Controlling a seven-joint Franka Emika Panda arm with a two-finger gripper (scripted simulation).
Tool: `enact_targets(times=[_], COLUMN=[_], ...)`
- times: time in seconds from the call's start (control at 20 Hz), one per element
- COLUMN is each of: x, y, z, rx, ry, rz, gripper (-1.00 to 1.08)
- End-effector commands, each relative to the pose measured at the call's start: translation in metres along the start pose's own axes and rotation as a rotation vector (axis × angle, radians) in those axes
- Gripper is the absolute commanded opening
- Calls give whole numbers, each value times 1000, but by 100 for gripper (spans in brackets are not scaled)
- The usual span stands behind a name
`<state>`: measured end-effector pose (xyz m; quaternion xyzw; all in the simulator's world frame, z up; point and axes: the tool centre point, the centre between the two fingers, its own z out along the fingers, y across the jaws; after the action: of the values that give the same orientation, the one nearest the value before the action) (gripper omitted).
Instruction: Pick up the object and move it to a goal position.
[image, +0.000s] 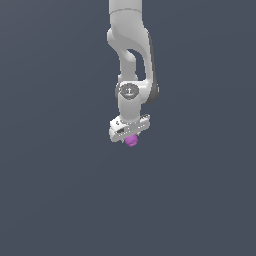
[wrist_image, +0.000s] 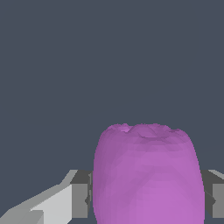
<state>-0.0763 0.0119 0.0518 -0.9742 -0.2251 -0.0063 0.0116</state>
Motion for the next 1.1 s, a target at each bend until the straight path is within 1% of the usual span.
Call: enact_targets(times=[0.0,0.25,0.45,0.8,1.05], x=[7,28,52,107,149], y=[-6,-22,-38,-61,-65], z=[-7,-30,-58,-130,-196], rx=[14,57,107,222,317], ry=[13,52,96,200,289], rz=[20,83,154,323,467], gripper=[-100,-100,-100,-100,-100])
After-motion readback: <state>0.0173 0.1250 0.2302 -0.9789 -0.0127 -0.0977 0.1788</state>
